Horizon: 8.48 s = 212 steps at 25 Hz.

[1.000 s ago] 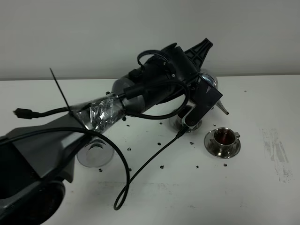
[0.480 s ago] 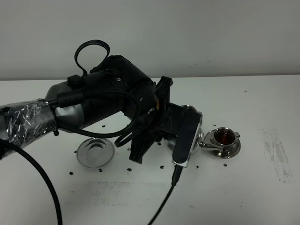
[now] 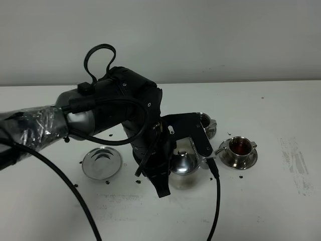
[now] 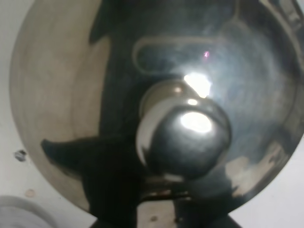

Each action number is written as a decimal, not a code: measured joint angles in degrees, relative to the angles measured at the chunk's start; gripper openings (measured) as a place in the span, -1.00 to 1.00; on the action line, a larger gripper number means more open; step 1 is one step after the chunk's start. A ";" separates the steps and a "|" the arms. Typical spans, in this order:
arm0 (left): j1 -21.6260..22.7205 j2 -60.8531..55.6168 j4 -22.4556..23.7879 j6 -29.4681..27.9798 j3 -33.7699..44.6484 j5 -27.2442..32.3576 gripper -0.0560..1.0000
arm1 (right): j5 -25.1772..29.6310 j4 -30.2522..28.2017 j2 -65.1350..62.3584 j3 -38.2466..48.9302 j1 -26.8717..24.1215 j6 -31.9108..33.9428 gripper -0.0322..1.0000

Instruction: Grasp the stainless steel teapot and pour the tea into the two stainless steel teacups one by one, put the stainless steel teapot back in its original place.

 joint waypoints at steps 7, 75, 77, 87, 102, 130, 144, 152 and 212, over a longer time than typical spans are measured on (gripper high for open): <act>0.71 5.63 -2.75 -1.28 0.00 -3.77 -0.57 | 0.00 0.00 0.00 0.00 0.00 0.00 -0.03; 23.51 -4.68 0.01 -17.94 17.91 -12.12 -0.57 | 0.00 0.00 0.00 0.00 0.00 0.00 -0.03; 23.51 -3.92 0.01 -17.94 17.91 -12.24 -0.57 | 0.00 0.00 0.00 0.00 0.00 0.00 -0.03; 23.51 -3.52 -0.03 -17.94 17.91 -13.44 -0.57 | 0.00 0.00 0.00 0.00 0.00 0.00 -0.03; 23.51 -3.88 -0.21 -19.65 17.91 -12.97 -0.54 | 0.00 0.00 0.00 0.00 0.00 0.00 -0.03; 26.58 -30.19 0.39 -19.91 17.91 -2.48 -0.30 | 0.00 0.00 0.00 0.00 0.00 0.00 -0.03; 26.88 -42.88 0.08 -20.09 17.91 10.04 -0.30 | 0.00 0.00 0.00 0.00 0.00 0.00 -0.03; 31.73 -48.00 -3.72 -27.41 17.91 13.62 -0.30 | 0.00 -1.63 0.00 0.00 0.00 1.79 -0.03; 40.00 -115.92 -4.02 -35.63 63.40 6.44 -0.30 | -0.13 -3.08 0.00 0.00 0.00 3.87 -0.03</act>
